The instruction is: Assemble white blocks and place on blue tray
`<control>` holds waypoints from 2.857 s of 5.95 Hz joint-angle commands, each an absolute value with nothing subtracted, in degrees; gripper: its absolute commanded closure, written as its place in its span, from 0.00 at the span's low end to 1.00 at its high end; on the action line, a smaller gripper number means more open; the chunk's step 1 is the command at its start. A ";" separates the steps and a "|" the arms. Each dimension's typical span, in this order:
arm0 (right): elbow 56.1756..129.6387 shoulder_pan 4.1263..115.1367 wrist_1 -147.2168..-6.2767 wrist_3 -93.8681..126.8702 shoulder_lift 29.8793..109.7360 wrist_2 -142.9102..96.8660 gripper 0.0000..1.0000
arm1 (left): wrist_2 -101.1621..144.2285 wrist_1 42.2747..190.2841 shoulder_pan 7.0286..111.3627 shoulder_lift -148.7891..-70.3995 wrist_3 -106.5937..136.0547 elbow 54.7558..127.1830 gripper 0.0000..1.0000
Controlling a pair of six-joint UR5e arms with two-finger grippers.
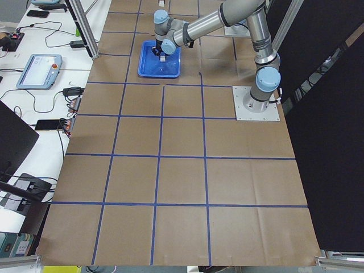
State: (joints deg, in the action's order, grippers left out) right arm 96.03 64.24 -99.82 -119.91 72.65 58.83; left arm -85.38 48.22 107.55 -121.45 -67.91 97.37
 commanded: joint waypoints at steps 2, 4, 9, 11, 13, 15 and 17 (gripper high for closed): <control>96.15 64.25 -99.76 -119.88 72.69 56.25 0.77 | -85.52 48.08 107.75 -122.42 -67.85 97.56 0.82; 96.33 64.25 -99.41 -119.88 72.69 54.51 0.74 | -85.61 48.08 107.75 -122.08 -69.07 97.56 0.02; 97.72 64.68 -99.05 -119.80 73.47 53.79 0.74 | -85.70 61.19 106.44 -112.90 -69.00 94.58 0.01; 97.82 68.27 -99.75 -115.27 73.56 53.61 0.74 | -85.25 75.24 103.99 -103.50 -68.73 93.26 0.01; 97.91 74.58 -102.80 -110.69 73.30 53.44 0.74 | -85.08 87.40 101.09 -95.58 -68.73 91.15 0.01; 99.22 83.63 -115.77 -94.39 71.64 53.53 0.74 | -85.87 93.86 100.81 -90.46 -68.21 90.61 0.01; 100.90 91.11 -132.81 -79.44 66.48 53.79 0.74 | -85.96 93.16 95.57 -89.12 -59.75 92.01 0.01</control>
